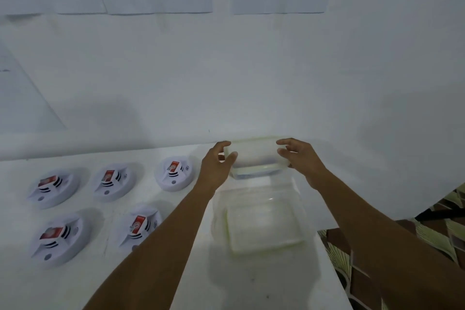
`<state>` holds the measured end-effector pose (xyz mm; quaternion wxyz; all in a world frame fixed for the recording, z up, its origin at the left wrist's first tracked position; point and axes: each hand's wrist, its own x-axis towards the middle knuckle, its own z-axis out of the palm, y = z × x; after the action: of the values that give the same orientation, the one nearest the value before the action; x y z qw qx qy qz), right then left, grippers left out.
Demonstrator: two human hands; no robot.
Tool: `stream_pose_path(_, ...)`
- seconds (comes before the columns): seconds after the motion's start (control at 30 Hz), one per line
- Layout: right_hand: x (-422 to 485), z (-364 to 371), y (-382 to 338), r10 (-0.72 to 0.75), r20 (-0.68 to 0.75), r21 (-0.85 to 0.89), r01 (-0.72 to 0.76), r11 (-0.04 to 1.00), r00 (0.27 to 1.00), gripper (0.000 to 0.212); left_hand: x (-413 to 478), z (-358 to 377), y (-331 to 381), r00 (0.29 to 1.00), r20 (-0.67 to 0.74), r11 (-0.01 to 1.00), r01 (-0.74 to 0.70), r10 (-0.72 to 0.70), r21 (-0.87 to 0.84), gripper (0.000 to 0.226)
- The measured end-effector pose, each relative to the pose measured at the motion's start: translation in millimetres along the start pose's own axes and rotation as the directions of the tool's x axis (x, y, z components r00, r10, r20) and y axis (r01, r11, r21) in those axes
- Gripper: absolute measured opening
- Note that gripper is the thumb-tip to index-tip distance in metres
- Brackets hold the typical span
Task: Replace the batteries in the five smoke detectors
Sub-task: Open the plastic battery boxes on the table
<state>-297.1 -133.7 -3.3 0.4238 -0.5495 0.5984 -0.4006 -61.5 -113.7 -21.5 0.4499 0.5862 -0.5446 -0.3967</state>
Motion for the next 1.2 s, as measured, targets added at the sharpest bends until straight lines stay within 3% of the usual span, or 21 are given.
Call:
stream_pose_path(0.13,16,-2,3,0.008,0.111,0.044,-0.013,0.999,0.994,0.022,13,8,-4,0.999,-0.034,0.998,0.033,-0.035,-0.057,0.024)
stream_pose_path(0.27,24,-9,4,0.064,0.228,0.138,-0.098,0.986,0.972,0.022,20,5,-3,0.996,0.034,0.974,0.084,-0.079,-0.211,0.025)
stream_pose_path(0.37,27,-11,5,0.088,0.304,0.17,-0.144,0.975,0.949,0.023,23,4,-1,0.998,0.033,0.989,0.057,-0.052,-0.137,0.025)
stream_pose_path(0.47,30,-10,0,0.051,0.249,0.079,-0.072,0.994,0.967,0.018,25,-4,-1,0.995,0.099,1.0,-0.002,0.003,-0.01,0.038)
stream_pose_path(0.6,33,-7,-6,0.009,0.126,-0.018,-0.007,1.0,0.992,0.023,32,-16,2,0.946,0.278,0.973,-0.203,0.166,0.107,0.04)
stream_pose_path(0.7,29,1,-7,-0.032,-0.004,0.014,0.032,0.999,0.999,0.029,32,-20,0,0.955,0.212,0.937,-0.258,0.209,0.236,0.035)
stream_pose_path(0.83,20,14,-5,-0.017,0.107,0.126,0.004,0.992,0.994,0.028,20,-16,-4,0.983,0.022,0.91,-0.175,0.18,0.375,0.047)
stream_pose_path(0.93,13,25,-10,-0.013,0.236,0.088,-0.008,0.996,0.972,0.03,12,-8,-5,0.984,0.069,0.93,-0.178,0.165,0.322,0.047)
stream_pose_path(1.03,15,30,-14,-0.013,0.244,0.04,0.004,0.999,0.97,0.029,12,-2,-5,0.987,0.012,0.955,-0.159,0.161,0.252,0.044)
stream_pose_path(1.2,19,30,-15,0.039,0.337,0.137,-0.09,0.987,0.941,0.028,17,9,1,0.995,0.055,0.979,-0.091,0.083,0.184,0.042)
